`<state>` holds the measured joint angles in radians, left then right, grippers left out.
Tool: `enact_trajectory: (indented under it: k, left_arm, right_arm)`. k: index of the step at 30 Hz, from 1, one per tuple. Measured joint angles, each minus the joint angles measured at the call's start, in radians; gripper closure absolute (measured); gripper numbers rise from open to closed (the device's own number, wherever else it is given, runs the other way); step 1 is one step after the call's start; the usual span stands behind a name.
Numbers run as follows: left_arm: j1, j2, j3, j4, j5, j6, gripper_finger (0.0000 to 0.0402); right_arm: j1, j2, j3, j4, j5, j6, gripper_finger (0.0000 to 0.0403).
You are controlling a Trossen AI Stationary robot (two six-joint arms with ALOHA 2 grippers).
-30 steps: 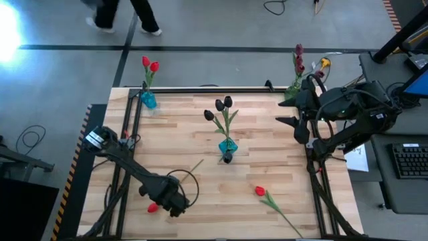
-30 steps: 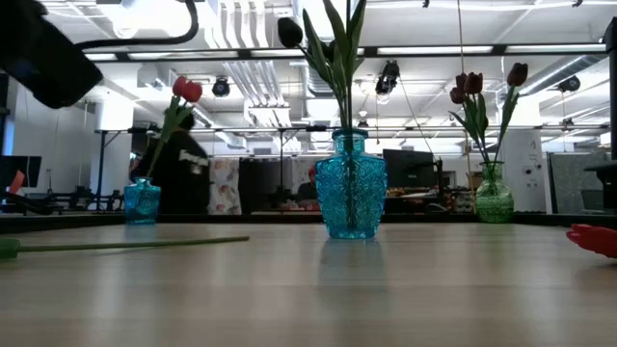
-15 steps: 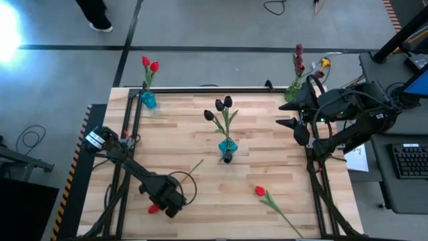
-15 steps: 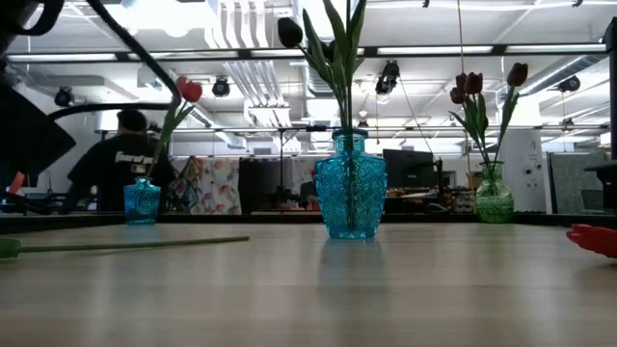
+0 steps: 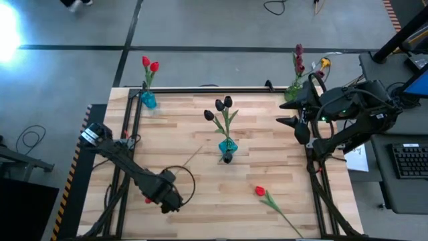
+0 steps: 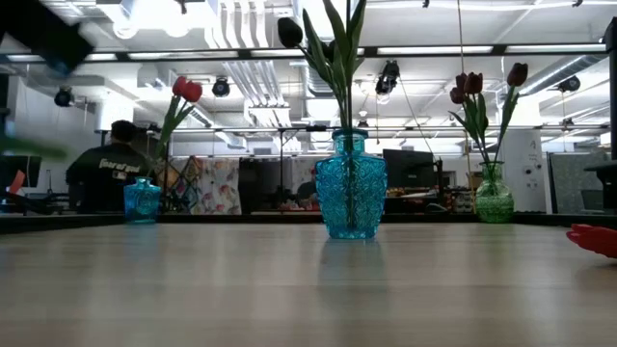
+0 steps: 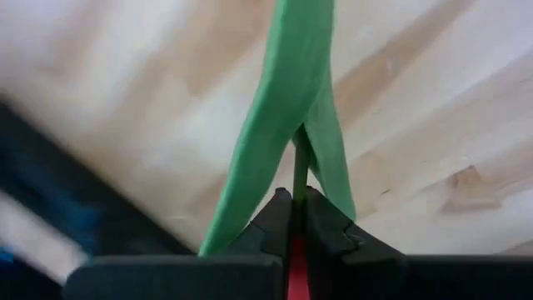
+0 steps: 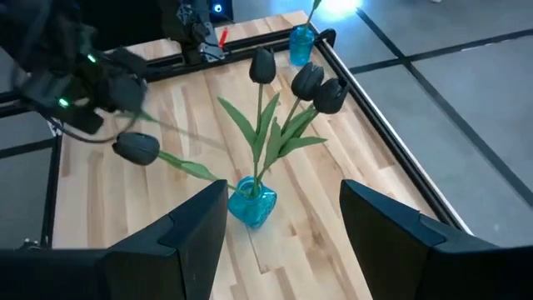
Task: Sort flowers into vase by color
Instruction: Put the red flower into the left blue vase
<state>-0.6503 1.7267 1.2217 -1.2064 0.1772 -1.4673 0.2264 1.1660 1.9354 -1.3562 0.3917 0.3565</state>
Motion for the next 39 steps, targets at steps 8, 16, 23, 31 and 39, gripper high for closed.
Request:
enact_trajectory:
  k: [8, 16, 23, 31, 39]
  left_arm:
    - [-0.079, -0.12, 0.266, -0.347, -0.238, 0.114, 0.0401]
    - [-0.142, -0.315, 0.209, -0.331, -0.469, -0.067, 0.0401]
    - [-0.147, -0.466, 0.196, 0.023, -0.738, 0.113, 0.0402]
    - [-0.098, -0.591, 0.106, 0.399, -1.179, -0.043, 0.0401]
    - [0.135, -0.63, -0.039, 0.879, -1.149, 0.105, 0.0401]
  right_arm:
    - [0.0, 0.0, 0.034, 0.01, 0.002, 0.0, 0.0179]
    - [0.0, 0.0, 0.04, 0.01, 0.002, 0.054, 0.0179]
    - [0.0, 0.001, 0.04, 0.01, 0.001, 0.144, 0.0179]
    - [0.0, 0.006, 0.04, 0.012, 0.001, 0.203, 0.0179]
    - [0.0, 0.038, 0.039, 0.066, 0.001, 0.209, 0.0179]
